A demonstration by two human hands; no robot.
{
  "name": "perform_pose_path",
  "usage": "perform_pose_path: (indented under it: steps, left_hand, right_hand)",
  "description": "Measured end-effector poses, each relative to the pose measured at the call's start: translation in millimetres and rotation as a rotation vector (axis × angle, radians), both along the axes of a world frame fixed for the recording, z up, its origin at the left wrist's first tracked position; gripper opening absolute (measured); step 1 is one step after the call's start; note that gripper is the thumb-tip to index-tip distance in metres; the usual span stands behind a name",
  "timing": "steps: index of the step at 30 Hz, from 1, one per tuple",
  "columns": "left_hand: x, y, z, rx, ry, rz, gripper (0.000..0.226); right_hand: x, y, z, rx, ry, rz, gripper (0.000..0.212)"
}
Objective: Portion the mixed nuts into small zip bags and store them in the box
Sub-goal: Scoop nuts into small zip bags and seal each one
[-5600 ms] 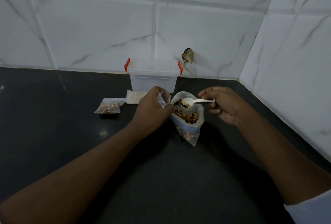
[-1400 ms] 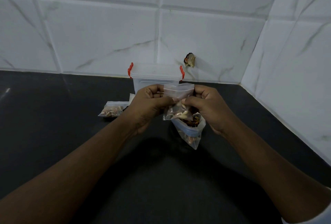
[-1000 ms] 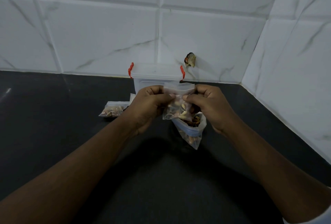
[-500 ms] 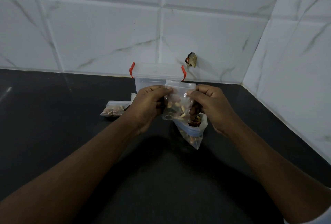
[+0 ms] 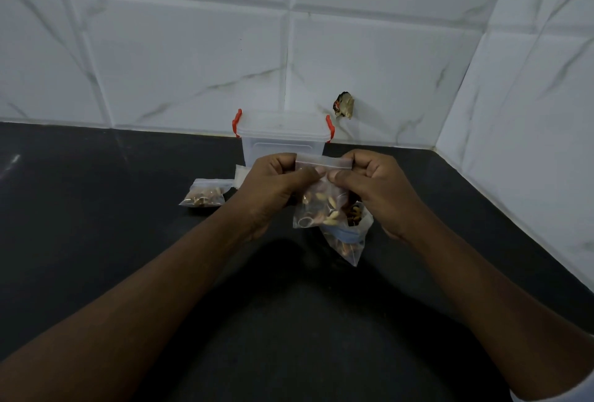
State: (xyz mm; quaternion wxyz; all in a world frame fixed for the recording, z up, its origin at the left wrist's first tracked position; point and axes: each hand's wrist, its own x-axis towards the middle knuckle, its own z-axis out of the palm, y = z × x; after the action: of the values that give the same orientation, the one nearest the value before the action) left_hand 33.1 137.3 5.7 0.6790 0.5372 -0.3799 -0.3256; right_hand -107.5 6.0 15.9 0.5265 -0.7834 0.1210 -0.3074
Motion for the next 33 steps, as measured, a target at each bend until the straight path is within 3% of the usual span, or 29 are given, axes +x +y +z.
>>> perform_pose_path:
  steps: [11, 27, 33]
  left_hand:
    - [1.5, -3.0, -0.3, -0.029, 0.050, 0.060, 0.017]
    - [1.0, 0.7, 4.0, -0.013, 0.017, 0.089, 0.014]
    - [-1.8, 1.3, 3.7, -0.050, -0.014, 0.101, 0.023]
  right_hand:
    - [0.8, 2.1, 4.6, 0.096, -0.027, -0.067, 0.016]
    - [0.8, -4.9, 2.5, 0.089, -0.089, -0.089, 0.012]
    - [0.2, -6.6, 3.6, 0.081, -0.100, -0.067, 0.009]
